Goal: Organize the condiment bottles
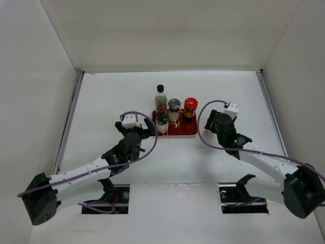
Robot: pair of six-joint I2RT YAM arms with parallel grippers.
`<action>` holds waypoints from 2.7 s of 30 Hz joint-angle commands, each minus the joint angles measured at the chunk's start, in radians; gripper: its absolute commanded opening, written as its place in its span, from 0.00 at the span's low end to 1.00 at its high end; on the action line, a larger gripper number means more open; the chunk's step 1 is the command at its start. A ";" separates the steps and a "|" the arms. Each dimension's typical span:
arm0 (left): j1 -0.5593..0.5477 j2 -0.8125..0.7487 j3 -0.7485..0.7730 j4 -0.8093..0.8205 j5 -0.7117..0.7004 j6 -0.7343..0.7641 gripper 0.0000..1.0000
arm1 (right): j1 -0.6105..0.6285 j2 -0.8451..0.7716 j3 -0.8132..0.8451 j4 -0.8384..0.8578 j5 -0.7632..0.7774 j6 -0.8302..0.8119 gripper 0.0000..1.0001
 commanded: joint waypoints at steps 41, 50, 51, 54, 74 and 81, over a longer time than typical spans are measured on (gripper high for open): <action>0.096 -0.115 0.017 -0.255 0.003 -0.126 1.00 | 0.254 -0.100 0.156 0.233 0.114 -0.110 1.00; 0.041 -0.039 0.167 -0.435 0.070 -0.143 1.00 | -0.065 -0.249 -0.076 0.219 0.051 0.060 1.00; 0.031 -0.048 0.175 -0.435 0.064 -0.143 1.00 | -0.077 -0.239 -0.088 0.224 0.049 0.087 1.00; 0.019 -0.083 0.181 -0.444 0.058 -0.143 1.00 | -0.105 -0.200 -0.085 0.208 0.029 0.111 1.00; 0.176 -0.089 0.179 -0.418 0.041 -0.197 1.00 | -0.094 -0.179 -0.093 0.251 0.000 0.095 1.00; 0.195 -0.091 0.187 -0.413 0.043 -0.200 1.00 | -0.091 -0.180 -0.091 0.251 -0.004 0.092 1.00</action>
